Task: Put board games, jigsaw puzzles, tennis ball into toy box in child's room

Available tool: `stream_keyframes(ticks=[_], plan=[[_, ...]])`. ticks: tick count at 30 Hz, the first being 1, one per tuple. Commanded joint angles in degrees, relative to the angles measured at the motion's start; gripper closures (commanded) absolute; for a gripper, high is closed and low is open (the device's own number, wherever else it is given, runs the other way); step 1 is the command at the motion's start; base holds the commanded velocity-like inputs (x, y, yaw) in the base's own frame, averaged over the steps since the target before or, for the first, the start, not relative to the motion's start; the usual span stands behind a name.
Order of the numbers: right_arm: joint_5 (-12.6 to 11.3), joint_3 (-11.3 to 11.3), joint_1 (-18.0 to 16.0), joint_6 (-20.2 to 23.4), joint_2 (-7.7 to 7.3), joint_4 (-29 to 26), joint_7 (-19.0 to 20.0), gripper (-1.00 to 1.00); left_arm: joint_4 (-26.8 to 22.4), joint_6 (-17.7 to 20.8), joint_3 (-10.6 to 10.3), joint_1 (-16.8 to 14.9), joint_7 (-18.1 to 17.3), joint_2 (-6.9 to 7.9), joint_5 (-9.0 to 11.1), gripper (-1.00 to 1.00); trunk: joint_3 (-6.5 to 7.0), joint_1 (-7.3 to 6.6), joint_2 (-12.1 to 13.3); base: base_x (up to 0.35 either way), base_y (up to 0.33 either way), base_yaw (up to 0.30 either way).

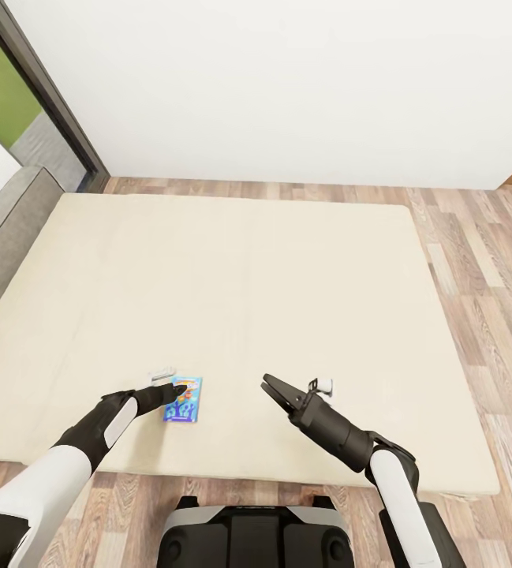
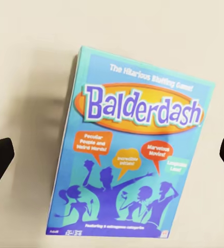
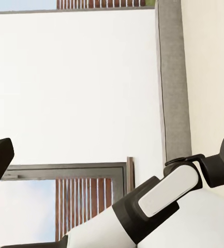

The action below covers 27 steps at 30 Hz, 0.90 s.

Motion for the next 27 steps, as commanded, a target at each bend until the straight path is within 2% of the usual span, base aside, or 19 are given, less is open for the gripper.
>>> stream_keyframes(ticks=[1, 16, 27], plan=[[-0.18, -0.09, 0.00, 0.31, 0.03, 0.00, 0.01, -1.00, -0.06, 0.20, -0.25, -0.02, 0.01, 0.03, 0.27, -1.00, -0.08, 0.03, -0.09, 0.000, 0.000, 0.000], [-0.18, -0.19, 0.04, 0.27, 0.03, 0.00, 0.03, -1.00, -0.06, 0.20, -0.26, -0.02, 0.02, -0.01, 0.27, -1.00, -0.20, 0.03, -0.09, 0.000, 0.000, -0.003], [-0.18, -0.20, 0.03, 0.27, 0.02, 0.01, 0.10, -1.00, -0.07, 0.17, -0.30, -0.02, 0.01, 0.10, 0.27, -1.00, -0.86, 0.03, -0.09, 0.000, 0.000, -0.077]])
